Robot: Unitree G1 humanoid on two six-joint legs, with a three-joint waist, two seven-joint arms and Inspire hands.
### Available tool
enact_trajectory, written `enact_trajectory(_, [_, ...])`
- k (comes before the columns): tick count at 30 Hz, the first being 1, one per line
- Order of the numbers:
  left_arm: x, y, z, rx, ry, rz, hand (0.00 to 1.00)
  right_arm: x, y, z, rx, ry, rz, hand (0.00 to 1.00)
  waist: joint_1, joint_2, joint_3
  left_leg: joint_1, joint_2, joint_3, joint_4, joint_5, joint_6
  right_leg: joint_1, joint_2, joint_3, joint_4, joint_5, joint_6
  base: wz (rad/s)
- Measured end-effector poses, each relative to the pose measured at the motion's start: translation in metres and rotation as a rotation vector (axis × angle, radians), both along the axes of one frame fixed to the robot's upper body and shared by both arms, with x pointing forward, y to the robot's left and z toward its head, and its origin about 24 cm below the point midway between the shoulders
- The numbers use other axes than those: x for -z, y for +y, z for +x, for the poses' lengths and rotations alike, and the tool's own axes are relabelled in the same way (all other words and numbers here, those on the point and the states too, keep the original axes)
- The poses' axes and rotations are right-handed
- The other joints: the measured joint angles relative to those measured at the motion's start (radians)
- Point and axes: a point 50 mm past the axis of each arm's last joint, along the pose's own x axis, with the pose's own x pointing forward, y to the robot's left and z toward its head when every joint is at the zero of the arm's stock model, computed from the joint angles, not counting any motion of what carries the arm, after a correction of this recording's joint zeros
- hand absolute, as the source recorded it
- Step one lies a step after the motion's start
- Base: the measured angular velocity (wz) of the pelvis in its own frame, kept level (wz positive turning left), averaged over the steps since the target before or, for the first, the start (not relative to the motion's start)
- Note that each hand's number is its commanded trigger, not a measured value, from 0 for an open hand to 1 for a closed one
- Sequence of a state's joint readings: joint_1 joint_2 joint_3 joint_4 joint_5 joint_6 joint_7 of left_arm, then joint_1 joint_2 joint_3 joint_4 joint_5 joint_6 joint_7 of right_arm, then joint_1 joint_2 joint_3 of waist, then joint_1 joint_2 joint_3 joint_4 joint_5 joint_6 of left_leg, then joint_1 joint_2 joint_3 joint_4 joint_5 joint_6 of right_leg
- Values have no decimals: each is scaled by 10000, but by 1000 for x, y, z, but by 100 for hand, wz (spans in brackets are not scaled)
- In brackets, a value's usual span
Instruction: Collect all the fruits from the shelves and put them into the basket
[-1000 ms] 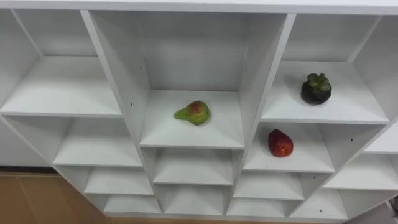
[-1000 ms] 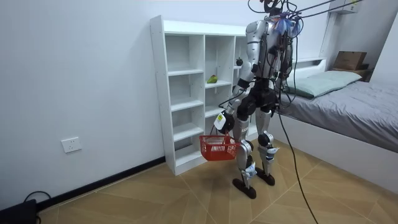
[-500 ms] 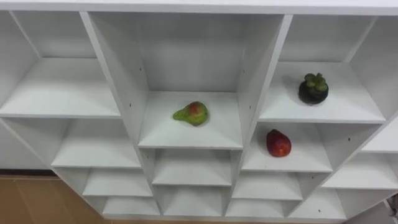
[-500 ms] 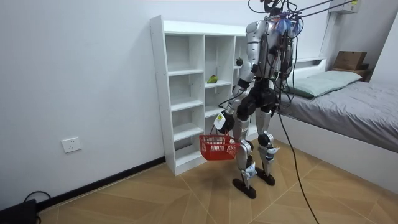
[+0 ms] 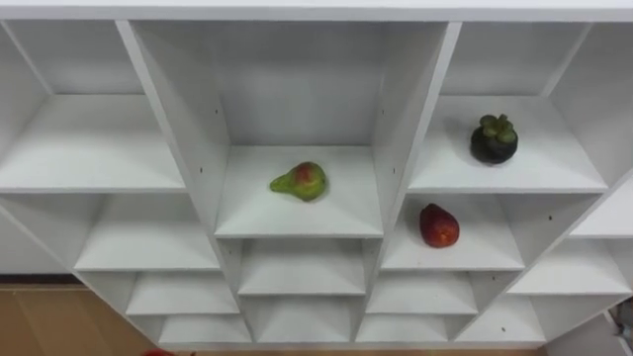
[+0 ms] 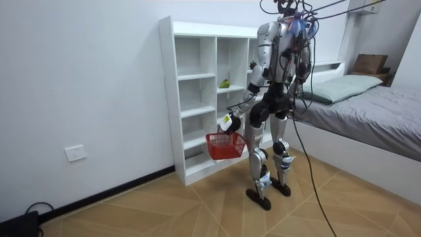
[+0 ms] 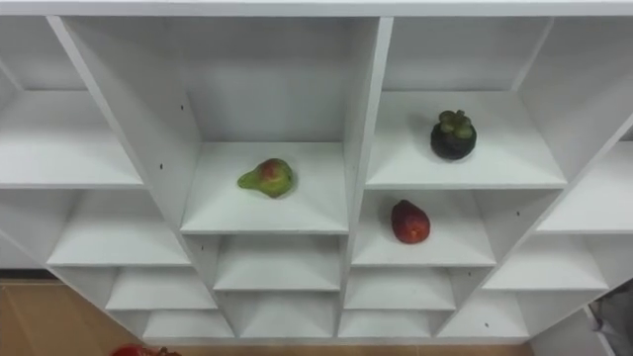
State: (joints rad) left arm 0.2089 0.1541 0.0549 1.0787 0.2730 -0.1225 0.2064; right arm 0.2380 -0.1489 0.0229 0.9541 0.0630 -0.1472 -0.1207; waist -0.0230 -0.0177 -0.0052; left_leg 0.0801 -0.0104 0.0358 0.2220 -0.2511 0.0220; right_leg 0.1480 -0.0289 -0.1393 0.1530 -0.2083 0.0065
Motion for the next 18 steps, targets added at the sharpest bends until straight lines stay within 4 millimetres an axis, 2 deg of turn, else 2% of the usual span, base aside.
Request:
enact_trajectory(4, [-1, -1, 2, -46, -178, -39, 100, -24, 5, 24, -1130, -1799, -711, 0, 9, 59, 16, -1, 12, 83, -6, 4, 5, -49, -4, 35, 0, 7, 1, -4])
enact_trajectory(8, [-2, -1, 2, -155, -400, -122, 100, -43, 9, 42, -1242, -3168, -1071, 0, 18, 64, 17, 5, 13, 91, -26, 4, 6, -63, -1, 48, 1, 11, 5, 0])
enact_trajectory(16, [-7, -10, 5, 37, -979, -303, 100, -68, 19, 49, -1127, -4648, -1372, 0, -7, 138, -25, 22, 31, 289, -176, 11, 15, -218, 30, 307, 41, 14, 7, -8])
enact_trajectory(18, [-9, -13, 10, 222, -1285, -360, 100, -77, 19, 49, -1008, -5090, -1538, 0, -29, 144, -11, 15, 31, 344, -175, 14, 21, -249, 22, 332, 40, 18, 13, -8])
